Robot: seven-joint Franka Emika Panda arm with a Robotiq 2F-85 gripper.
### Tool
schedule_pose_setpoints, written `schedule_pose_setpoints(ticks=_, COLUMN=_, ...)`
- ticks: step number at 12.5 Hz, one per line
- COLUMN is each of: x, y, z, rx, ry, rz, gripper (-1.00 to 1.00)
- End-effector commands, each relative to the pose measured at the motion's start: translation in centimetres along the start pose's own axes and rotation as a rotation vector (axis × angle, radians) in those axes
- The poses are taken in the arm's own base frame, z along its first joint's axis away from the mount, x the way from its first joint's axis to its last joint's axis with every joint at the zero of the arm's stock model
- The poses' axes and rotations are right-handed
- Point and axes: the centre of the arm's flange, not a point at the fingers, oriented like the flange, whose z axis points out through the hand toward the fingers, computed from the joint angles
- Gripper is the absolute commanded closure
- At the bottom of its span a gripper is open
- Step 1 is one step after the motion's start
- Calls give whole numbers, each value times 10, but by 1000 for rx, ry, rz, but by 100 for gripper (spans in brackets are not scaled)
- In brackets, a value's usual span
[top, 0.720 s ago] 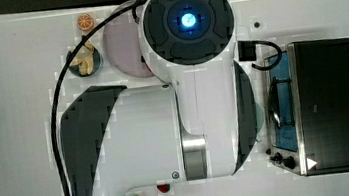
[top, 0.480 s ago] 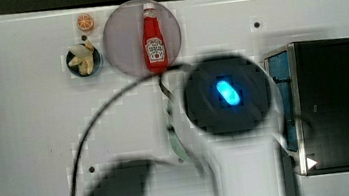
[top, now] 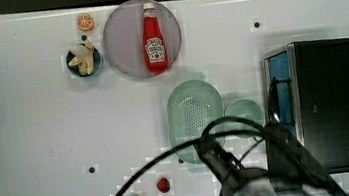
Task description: Drag strainer right to left.
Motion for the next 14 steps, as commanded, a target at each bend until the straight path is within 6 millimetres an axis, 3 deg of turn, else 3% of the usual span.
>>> schedule_pose_setpoints(ticks=1, x=17, y=-39, z=153, rx=-183, ry=-139, rz=-45, gripper=-100)
schedule_pose_setpoints(ticks=8, x=14, y=-48, z=316, rx=-135, ry=-51, rz=332, gripper=-100)
schedule_pose_setpoints(ticks=14, x=4, y=-56, z=436, rx=-156, ry=-41, rz=512, gripper=-100)
